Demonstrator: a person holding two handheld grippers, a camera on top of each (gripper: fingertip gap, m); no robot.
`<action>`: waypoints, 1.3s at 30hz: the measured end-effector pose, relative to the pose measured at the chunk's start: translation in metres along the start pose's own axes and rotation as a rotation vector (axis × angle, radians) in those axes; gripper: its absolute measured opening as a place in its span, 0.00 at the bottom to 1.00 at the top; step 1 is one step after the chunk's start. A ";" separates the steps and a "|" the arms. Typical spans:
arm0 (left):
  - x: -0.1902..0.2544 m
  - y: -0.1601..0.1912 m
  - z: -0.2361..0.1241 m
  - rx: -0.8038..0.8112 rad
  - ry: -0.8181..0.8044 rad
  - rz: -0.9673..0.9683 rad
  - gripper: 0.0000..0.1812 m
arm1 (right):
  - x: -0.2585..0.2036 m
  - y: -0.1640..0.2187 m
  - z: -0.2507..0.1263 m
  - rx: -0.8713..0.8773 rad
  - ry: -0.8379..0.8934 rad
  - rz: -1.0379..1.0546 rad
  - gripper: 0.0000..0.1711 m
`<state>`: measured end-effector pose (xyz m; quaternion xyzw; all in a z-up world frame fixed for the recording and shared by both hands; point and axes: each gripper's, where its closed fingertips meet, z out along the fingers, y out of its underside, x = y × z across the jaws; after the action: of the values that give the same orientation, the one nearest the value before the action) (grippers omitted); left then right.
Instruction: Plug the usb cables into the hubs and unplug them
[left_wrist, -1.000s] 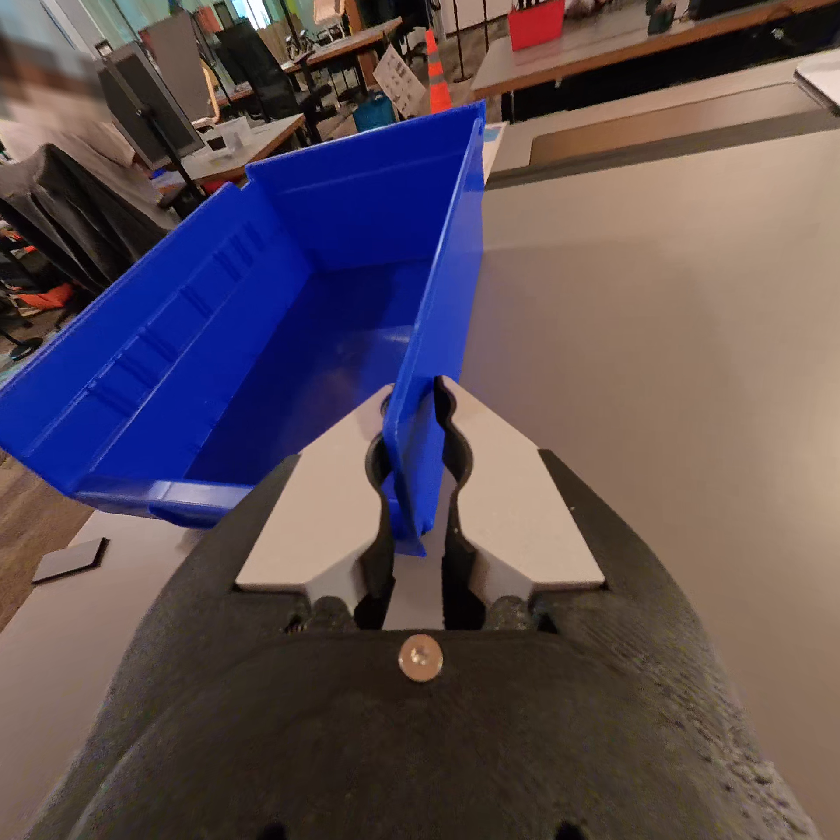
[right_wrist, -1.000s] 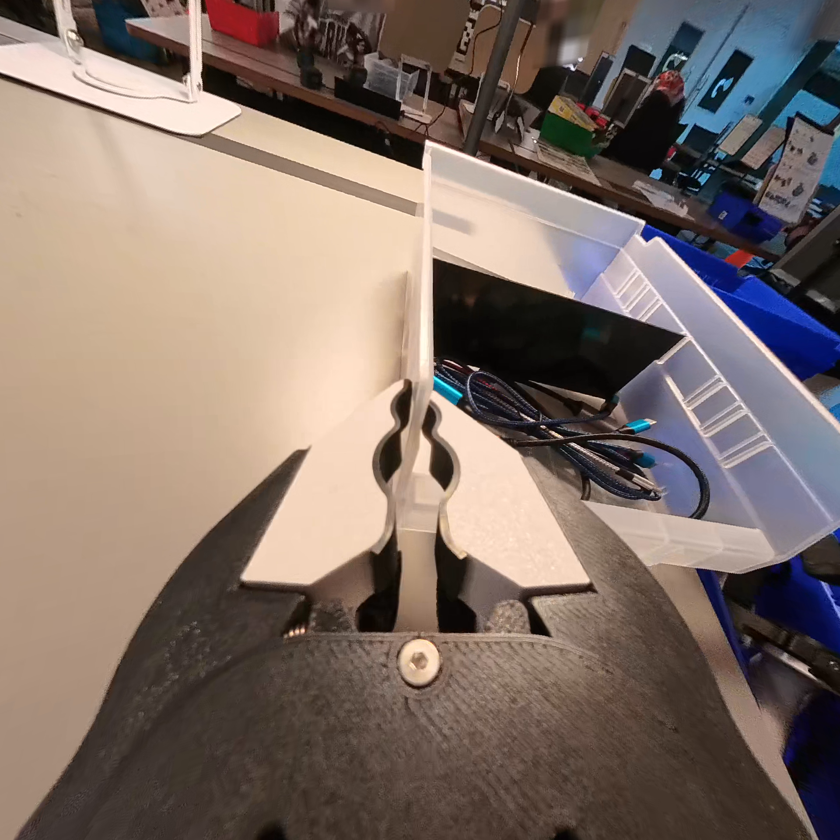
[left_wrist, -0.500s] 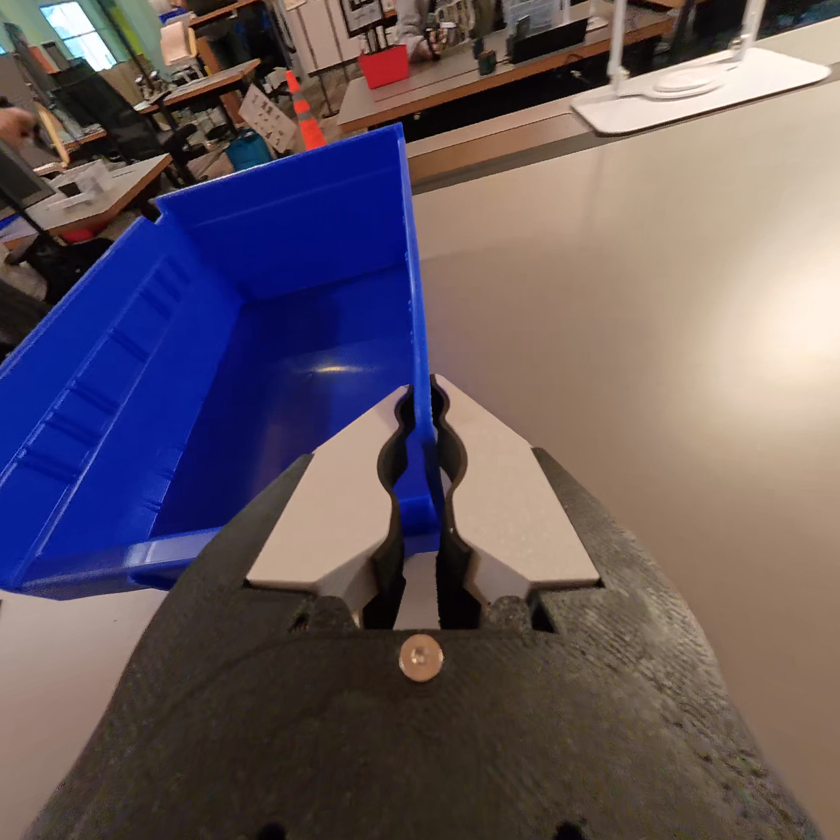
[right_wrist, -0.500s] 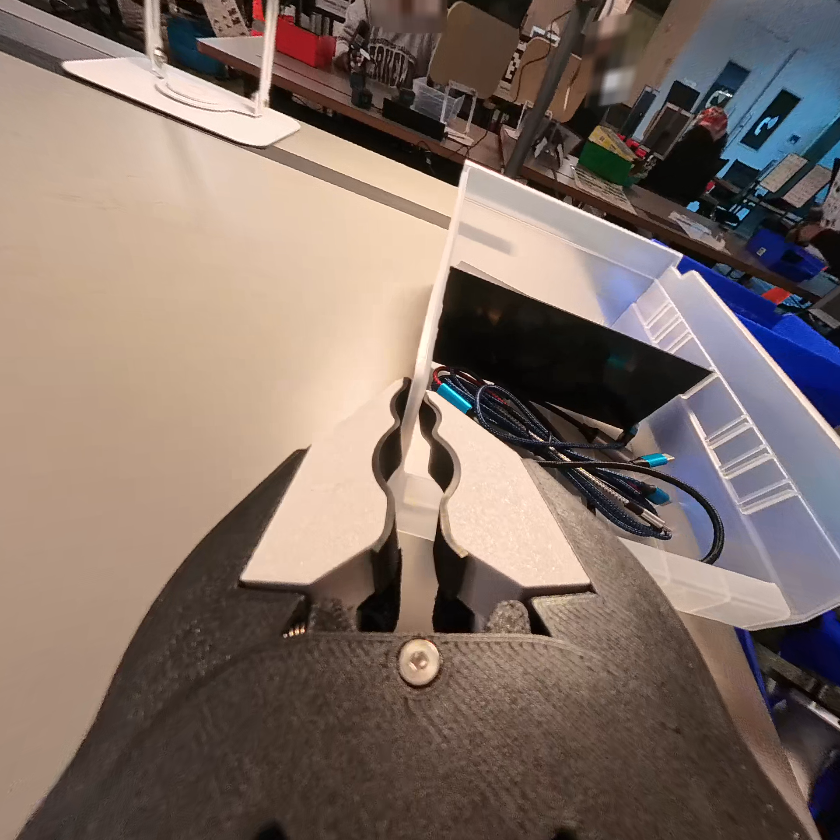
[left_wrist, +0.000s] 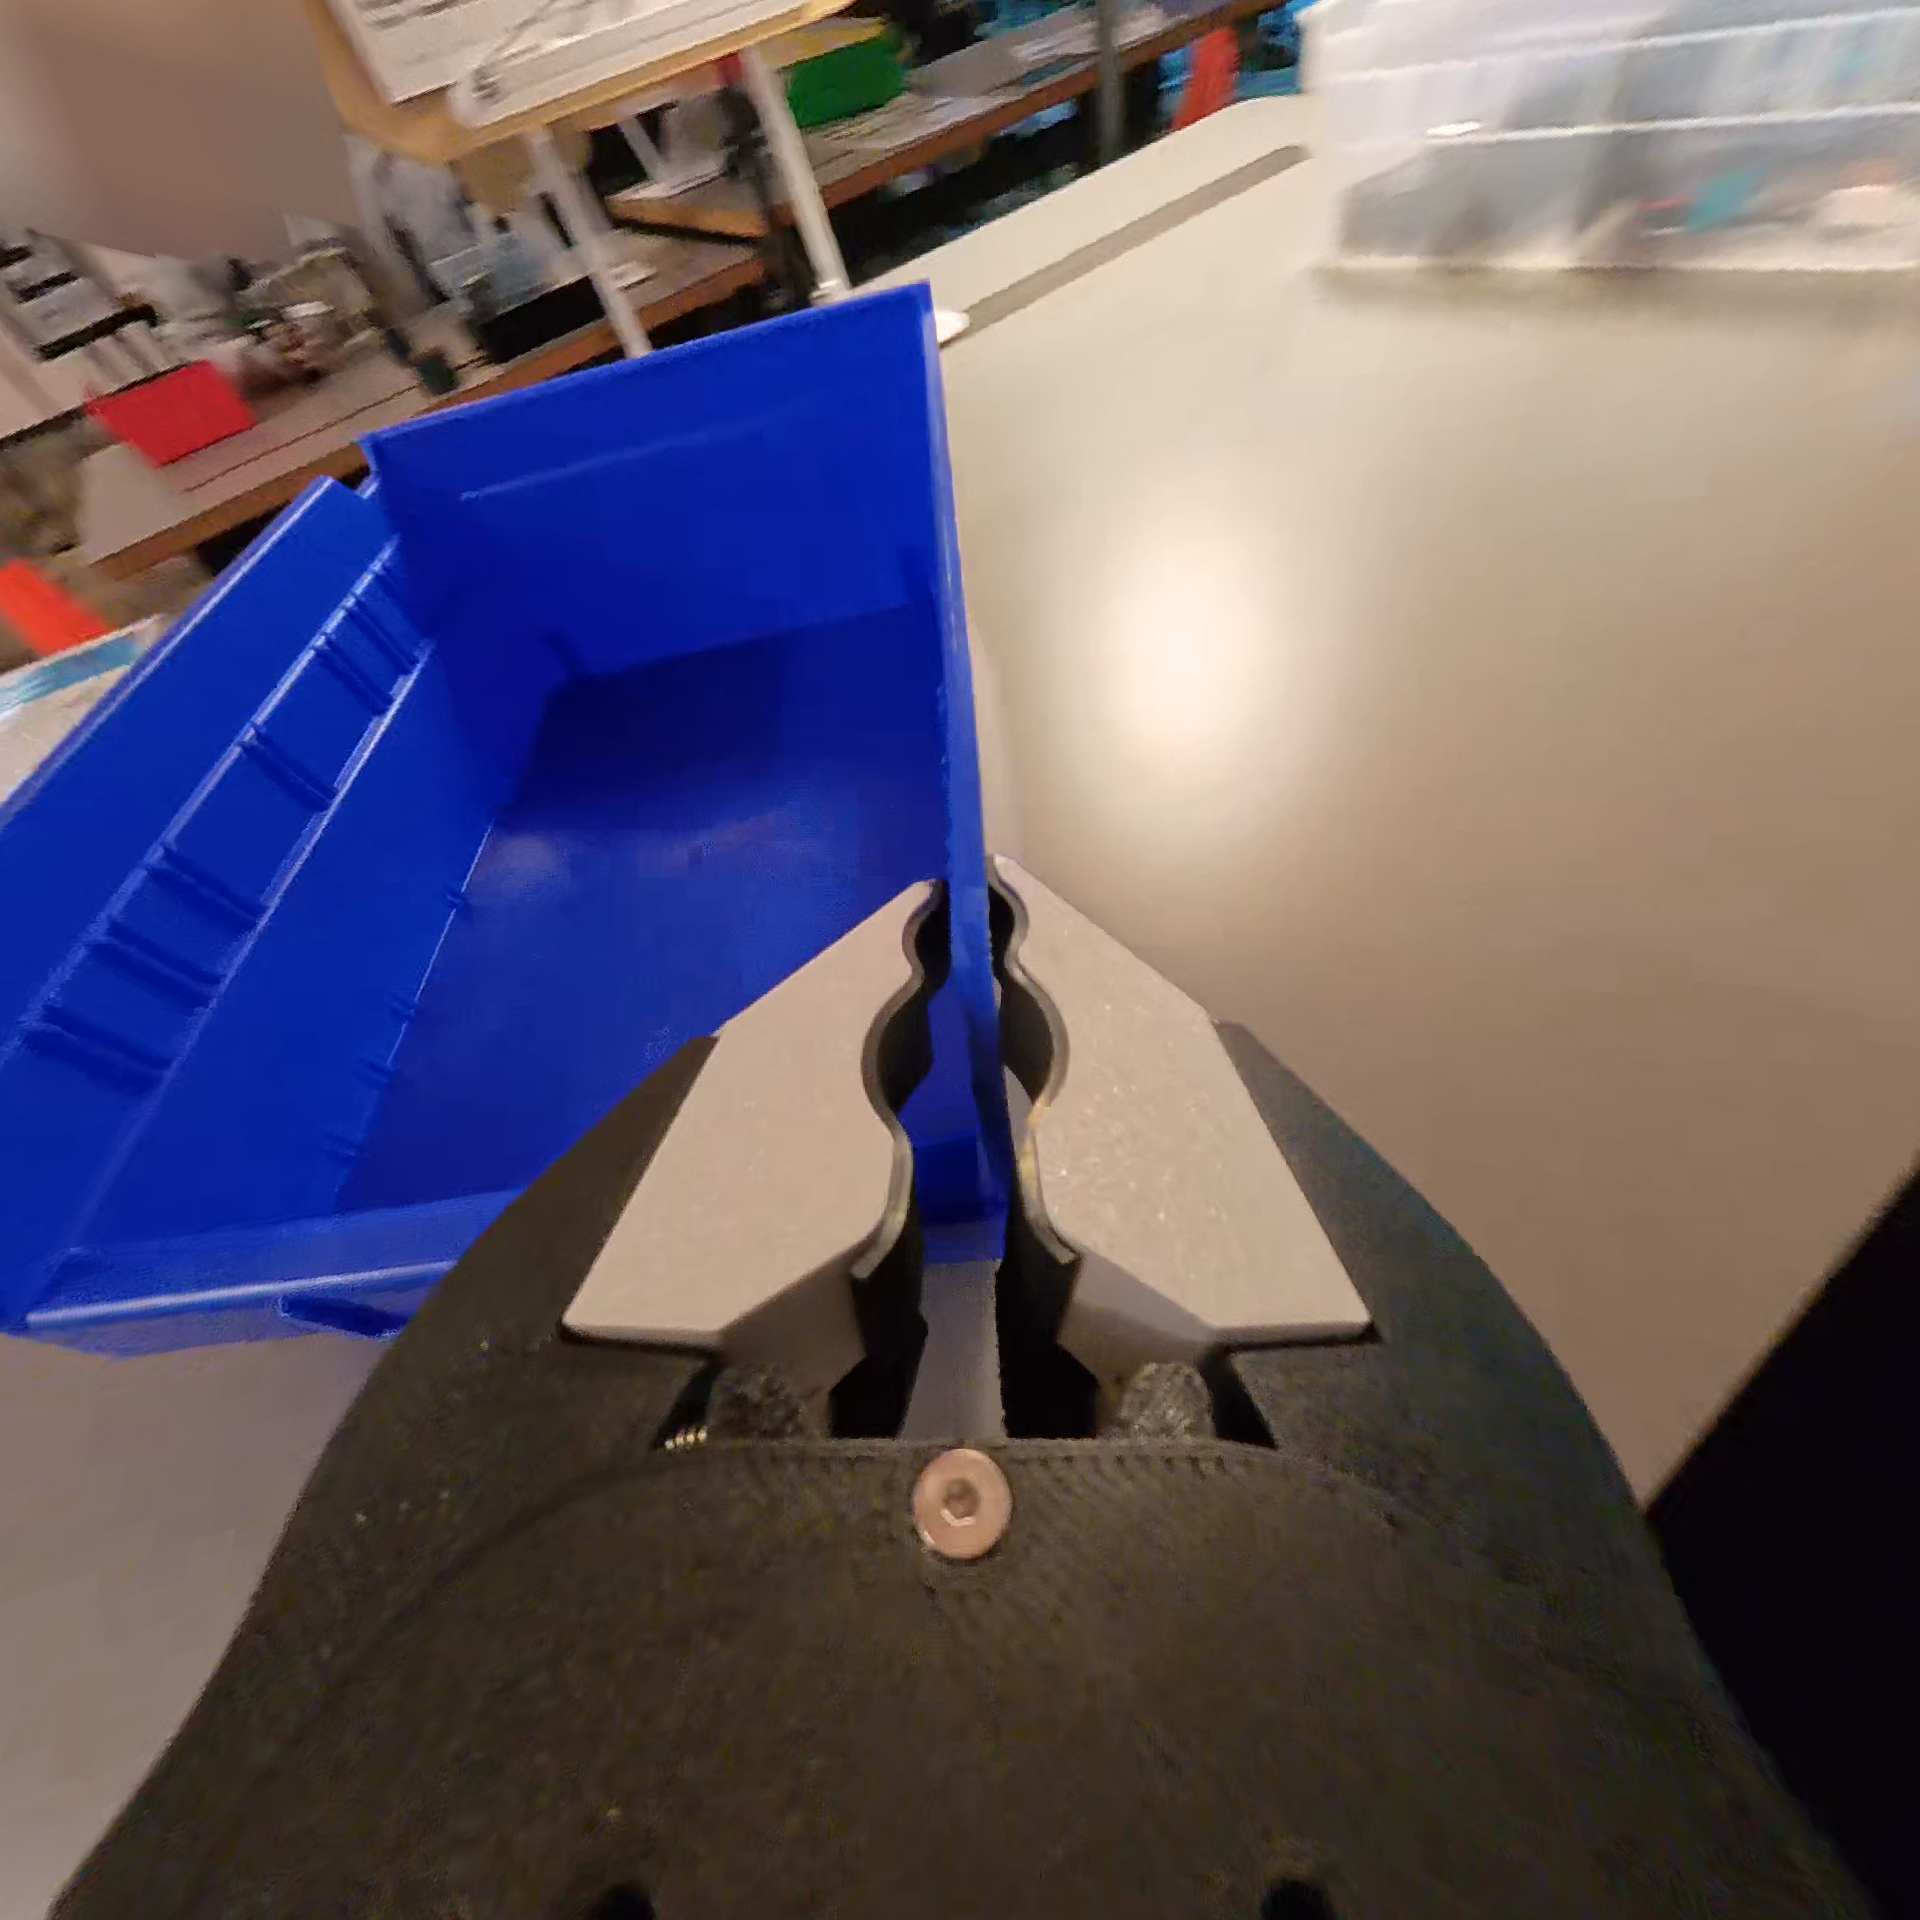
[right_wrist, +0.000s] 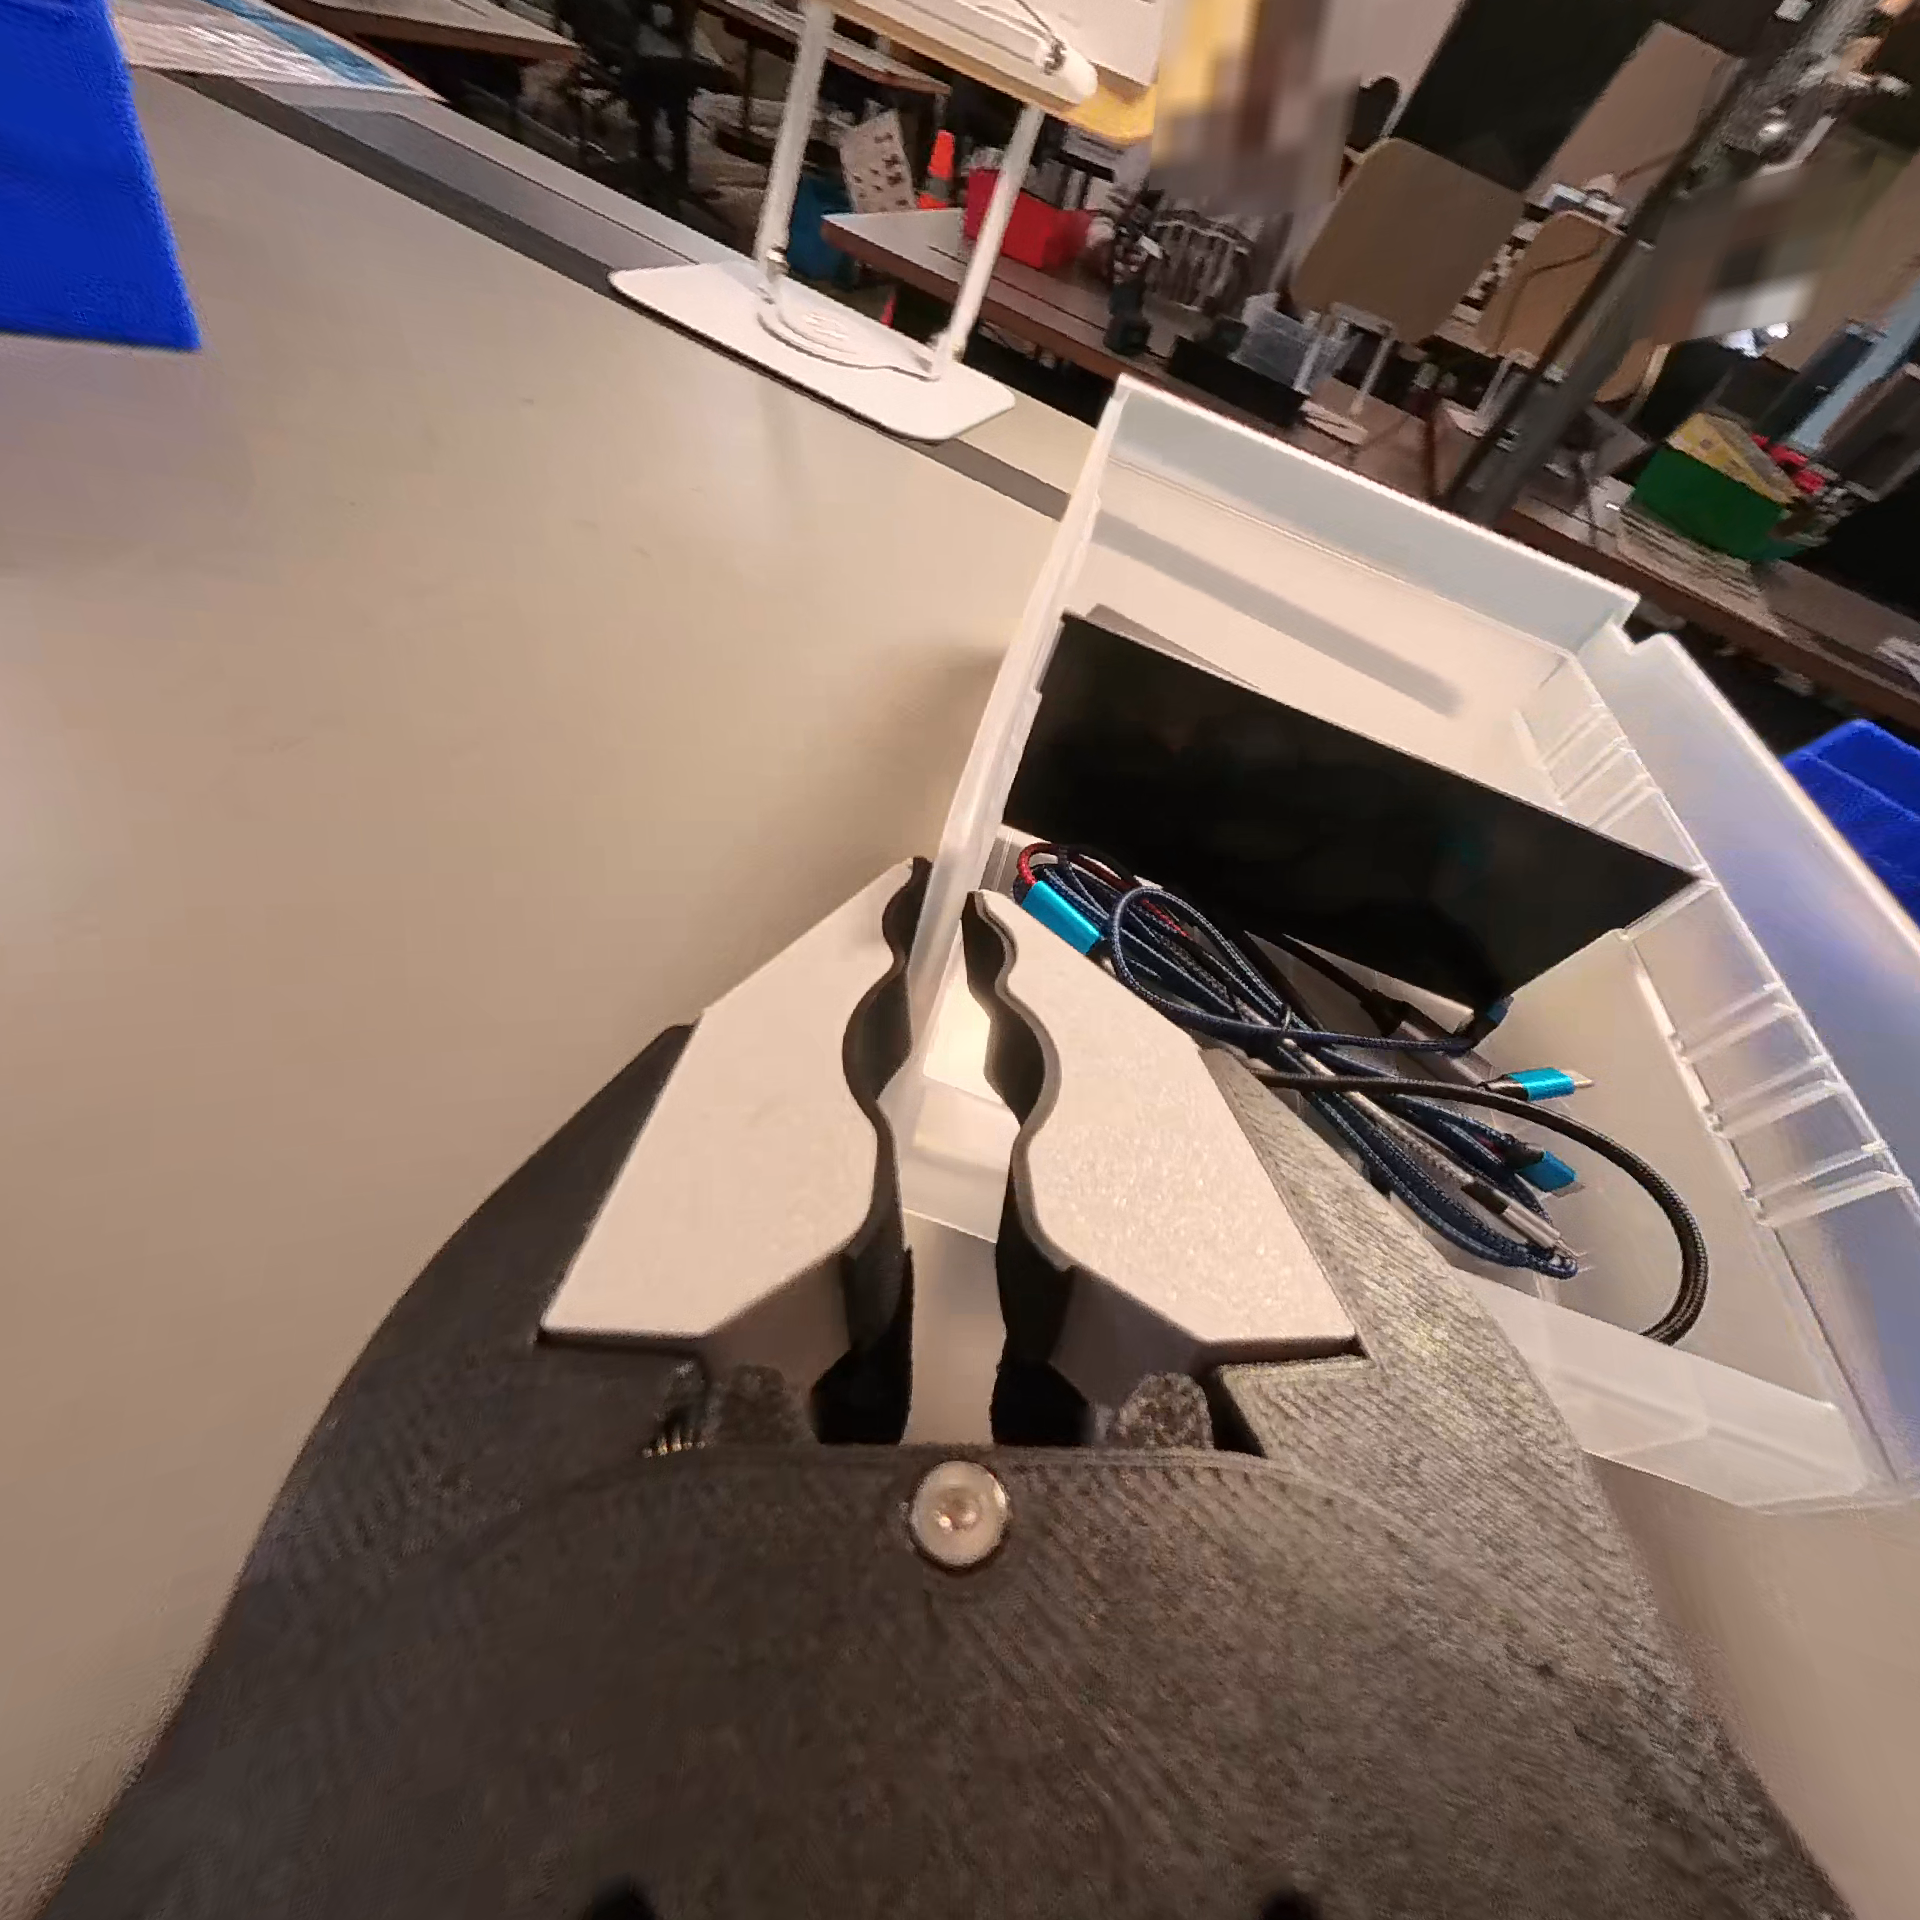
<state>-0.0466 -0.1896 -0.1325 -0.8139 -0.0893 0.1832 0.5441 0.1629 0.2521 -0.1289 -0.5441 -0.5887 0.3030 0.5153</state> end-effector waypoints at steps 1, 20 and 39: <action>0.009 -0.002 0.000 0.010 0.051 0.017 0.04 | -0.005 -0.002 0.002 0.006 -0.028 -0.001 0.04; 0.147 -0.017 -0.043 0.107 0.880 0.170 0.05 | -0.098 -0.048 0.065 0.150 -0.913 -0.124 0.09; 0.221 -0.044 -0.019 0.172 0.969 0.186 0.05 | -0.125 -0.126 0.105 0.394 -1.090 0.011 0.11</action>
<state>0.1660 -0.1128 -0.1300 -0.7623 0.2621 -0.1613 0.5694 0.0077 0.1264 -0.0782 -0.2065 -0.6988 0.6459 0.2277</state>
